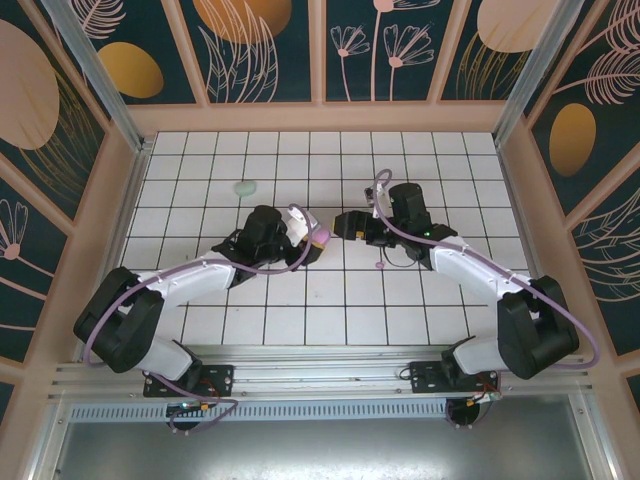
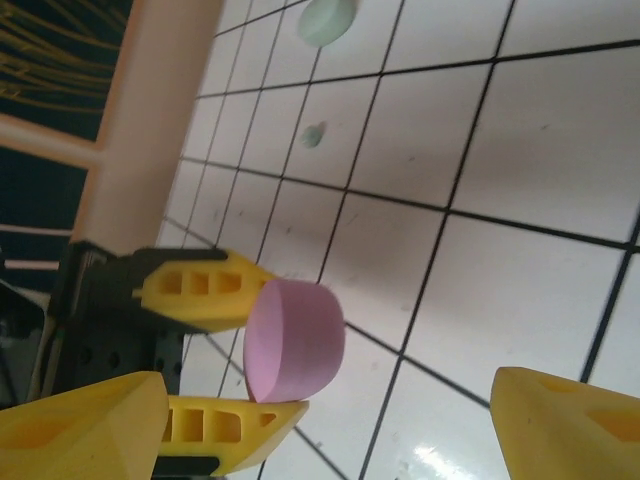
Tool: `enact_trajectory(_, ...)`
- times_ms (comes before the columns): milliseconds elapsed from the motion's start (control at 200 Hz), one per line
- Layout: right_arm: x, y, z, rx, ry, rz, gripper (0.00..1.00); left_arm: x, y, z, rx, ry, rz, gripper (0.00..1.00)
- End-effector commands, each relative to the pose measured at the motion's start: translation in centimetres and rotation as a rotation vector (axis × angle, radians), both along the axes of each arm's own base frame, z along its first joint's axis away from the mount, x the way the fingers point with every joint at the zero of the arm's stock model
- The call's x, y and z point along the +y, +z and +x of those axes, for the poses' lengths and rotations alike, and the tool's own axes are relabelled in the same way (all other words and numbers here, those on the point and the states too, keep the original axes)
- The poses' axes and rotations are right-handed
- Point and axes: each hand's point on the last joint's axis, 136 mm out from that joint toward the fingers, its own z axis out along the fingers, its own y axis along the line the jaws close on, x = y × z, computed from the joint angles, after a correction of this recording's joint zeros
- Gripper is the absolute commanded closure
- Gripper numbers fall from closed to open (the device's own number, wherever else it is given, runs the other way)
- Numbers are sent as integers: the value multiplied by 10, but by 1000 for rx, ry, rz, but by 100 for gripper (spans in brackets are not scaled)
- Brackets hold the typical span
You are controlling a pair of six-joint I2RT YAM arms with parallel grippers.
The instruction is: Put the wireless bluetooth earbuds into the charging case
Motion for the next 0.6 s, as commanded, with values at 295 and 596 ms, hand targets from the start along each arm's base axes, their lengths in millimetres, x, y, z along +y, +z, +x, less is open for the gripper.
enact_trajectory(295,18,-1,-21,92,153,90,21,-22,38,-19,-53,-171,-104,75)
enact_trajectory(596,29,8,-26,138,201,172,52,-22,52,-27,-95,-213,-115,73)
